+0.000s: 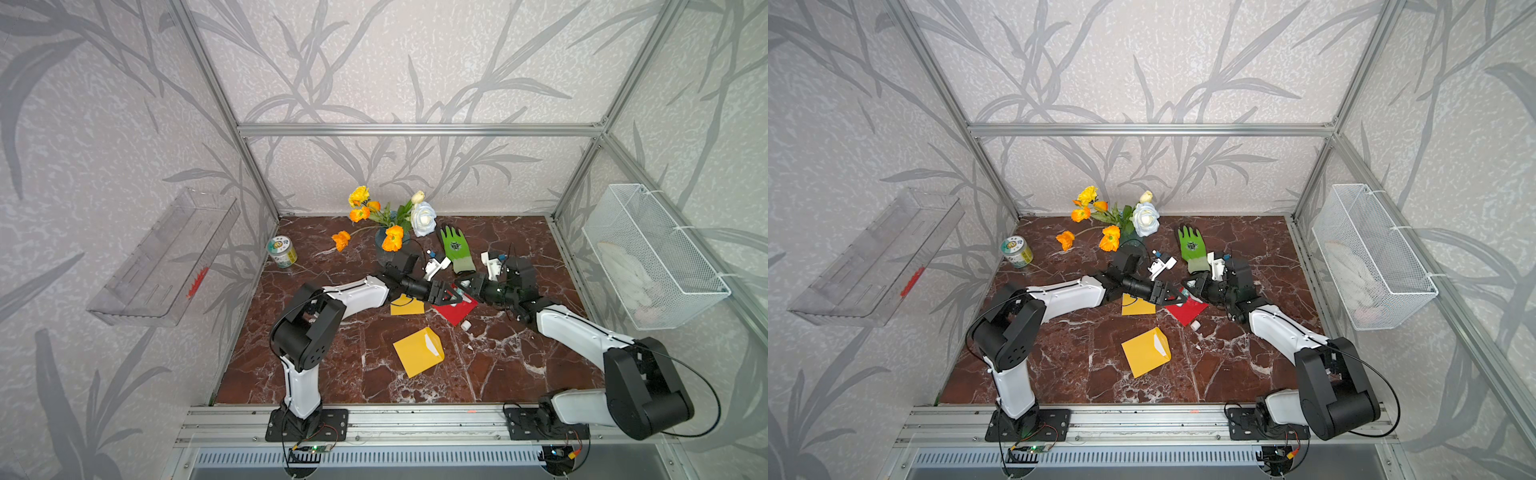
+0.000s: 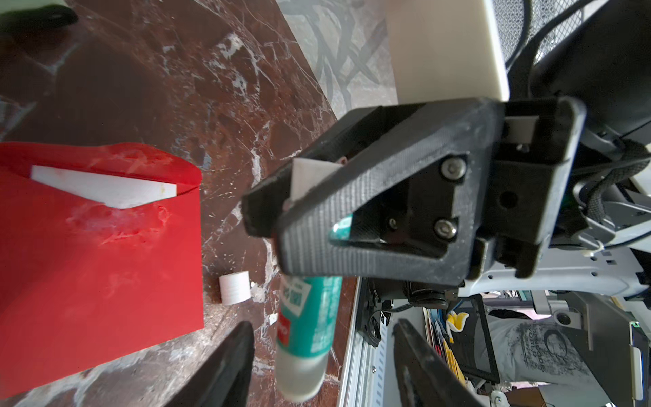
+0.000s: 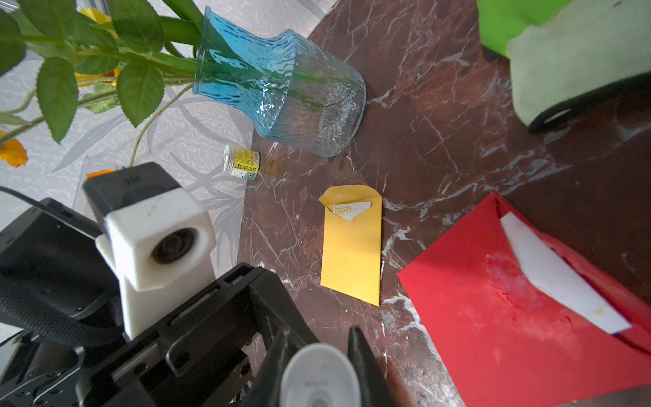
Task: Seal the envelope with a glue stick
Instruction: Unscrew the glue stick.
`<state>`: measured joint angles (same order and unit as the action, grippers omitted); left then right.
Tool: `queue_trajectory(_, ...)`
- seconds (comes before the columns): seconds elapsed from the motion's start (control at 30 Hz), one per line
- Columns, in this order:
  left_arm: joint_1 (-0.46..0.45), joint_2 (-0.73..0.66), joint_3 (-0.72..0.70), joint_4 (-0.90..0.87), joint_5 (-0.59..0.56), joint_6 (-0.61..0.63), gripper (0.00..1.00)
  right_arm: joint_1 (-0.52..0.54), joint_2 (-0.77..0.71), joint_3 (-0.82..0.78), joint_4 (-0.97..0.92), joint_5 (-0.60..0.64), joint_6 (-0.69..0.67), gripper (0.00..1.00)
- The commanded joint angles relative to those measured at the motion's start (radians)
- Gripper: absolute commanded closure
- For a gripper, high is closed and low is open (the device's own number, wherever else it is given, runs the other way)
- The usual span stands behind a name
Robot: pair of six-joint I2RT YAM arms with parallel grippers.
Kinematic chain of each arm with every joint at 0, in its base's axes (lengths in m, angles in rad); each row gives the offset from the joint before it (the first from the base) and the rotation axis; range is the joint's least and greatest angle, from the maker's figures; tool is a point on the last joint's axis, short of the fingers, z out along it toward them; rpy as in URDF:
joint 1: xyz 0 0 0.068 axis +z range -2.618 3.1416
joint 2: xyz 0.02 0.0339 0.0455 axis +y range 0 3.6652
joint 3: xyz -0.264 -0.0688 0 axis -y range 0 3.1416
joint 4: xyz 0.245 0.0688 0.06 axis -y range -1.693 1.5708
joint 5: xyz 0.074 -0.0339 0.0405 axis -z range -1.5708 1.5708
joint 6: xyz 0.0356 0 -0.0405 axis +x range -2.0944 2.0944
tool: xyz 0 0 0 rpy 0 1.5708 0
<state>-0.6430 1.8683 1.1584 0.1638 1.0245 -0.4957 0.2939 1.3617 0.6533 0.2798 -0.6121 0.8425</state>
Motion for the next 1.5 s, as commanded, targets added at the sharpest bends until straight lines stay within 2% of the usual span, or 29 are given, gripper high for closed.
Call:
queue_trajectory(0.0,-0.014,0.015,0.034,-0.017,0.033,0.046,0.44,0.008,-0.029,-0.015,0.068,-0.026,0.021,1.00)
queue_trajectory(0.13,-0.014,0.021,0.037,-0.027,0.030,0.055,0.56,0.008,-0.030,-0.015,0.072,-0.034,0.026,1.00)
queue_trajectory(0.2,-0.014,0.023,0.043,-0.048,0.024,0.069,0.68,0.008,-0.034,-0.015,0.066,-0.039,0.022,1.00)
queue_trajectory(0.37,-0.014,0.023,0.055,-0.069,0.022,0.086,0.82,0.008,-0.042,-0.010,0.034,-0.069,0.004,1.00)
queue_trajectory(0.47,-0.014,0.017,0.059,-0.099,0.025,0.111,0.92,0.008,-0.051,0.009,-0.026,-0.097,-0.034,0.93)
queue_trajectory(0.63,-0.014,0.002,0.063,-0.160,0.043,0.179,0.95,0.007,-0.054,0.033,-0.077,-0.167,-0.075,0.76)
queue_trajectory(0.9,-0.014,-0.014,0.076,-0.275,0.044,0.284,0.95,-0.004,-0.019,0.082,-0.153,-0.300,-0.128,0.65)
queue_trajectory(1.07,-0.014,-0.011,0.075,-0.282,0.035,0.294,0.95,-0.010,-0.026,0.090,-0.184,-0.324,-0.159,0.60)
queue_trajectory(1.2,-0.014,-0.010,0.077,-0.280,0.040,0.293,0.95,-0.015,-0.022,0.098,-0.205,-0.347,-0.179,0.61)
queue_trajectory(1.27,-0.014,-0.012,0.077,-0.285,0.043,0.297,0.95,-0.019,-0.021,0.104,-0.234,-0.354,-0.197,0.66)
queue_trajectory(1.47,-0.013,-0.007,0.072,-0.284,0.049,0.301,0.95,-0.027,-0.013,0.102,-0.248,-0.377,-0.198,0.89)
